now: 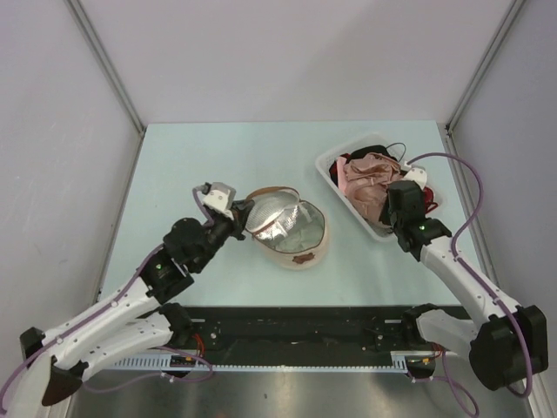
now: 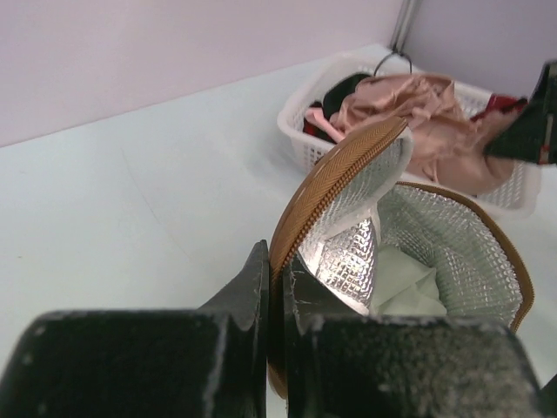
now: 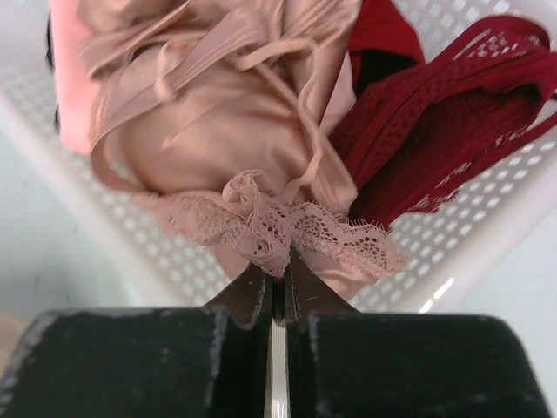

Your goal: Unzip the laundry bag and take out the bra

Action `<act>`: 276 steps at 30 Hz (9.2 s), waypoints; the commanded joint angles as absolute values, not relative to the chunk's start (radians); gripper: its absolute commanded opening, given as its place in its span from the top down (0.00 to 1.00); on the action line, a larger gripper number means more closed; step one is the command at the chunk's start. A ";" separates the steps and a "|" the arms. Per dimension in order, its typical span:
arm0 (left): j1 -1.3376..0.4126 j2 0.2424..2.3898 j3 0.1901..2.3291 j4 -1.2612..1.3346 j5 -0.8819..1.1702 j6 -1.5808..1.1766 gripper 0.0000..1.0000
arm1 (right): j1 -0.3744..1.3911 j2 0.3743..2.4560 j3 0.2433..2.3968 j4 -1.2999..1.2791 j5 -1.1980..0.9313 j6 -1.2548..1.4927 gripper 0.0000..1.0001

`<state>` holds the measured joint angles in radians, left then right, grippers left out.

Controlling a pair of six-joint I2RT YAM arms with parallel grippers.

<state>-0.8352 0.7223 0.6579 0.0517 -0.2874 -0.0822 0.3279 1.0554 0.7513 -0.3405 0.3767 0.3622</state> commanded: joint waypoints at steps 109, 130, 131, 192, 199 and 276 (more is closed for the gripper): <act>-1.048 0.726 0.614 0.247 -0.495 -0.052 1.00 | 1.155 0.954 0.695 0.217 0.506 0.521 0.46; -1.046 0.747 0.595 0.239 -0.445 -0.080 1.00 | 1.037 1.400 0.696 -0.077 0.548 0.578 0.43; -1.046 0.752 0.589 0.248 -0.451 -0.071 1.00 | 1.037 1.422 0.696 -0.040 0.535 0.568 0.42; -0.884 0.999 0.542 0.070 -0.620 -0.210 1.00 | 0.953 0.794 0.715 0.392 0.164 0.403 1.00; -0.982 1.080 0.620 0.008 -0.699 -0.219 1.00 | 0.865 0.968 0.765 0.682 0.069 0.550 1.00; -0.492 1.111 1.035 -0.075 -0.643 0.069 1.00 | 0.110 1.340 0.871 -0.078 0.074 0.397 0.20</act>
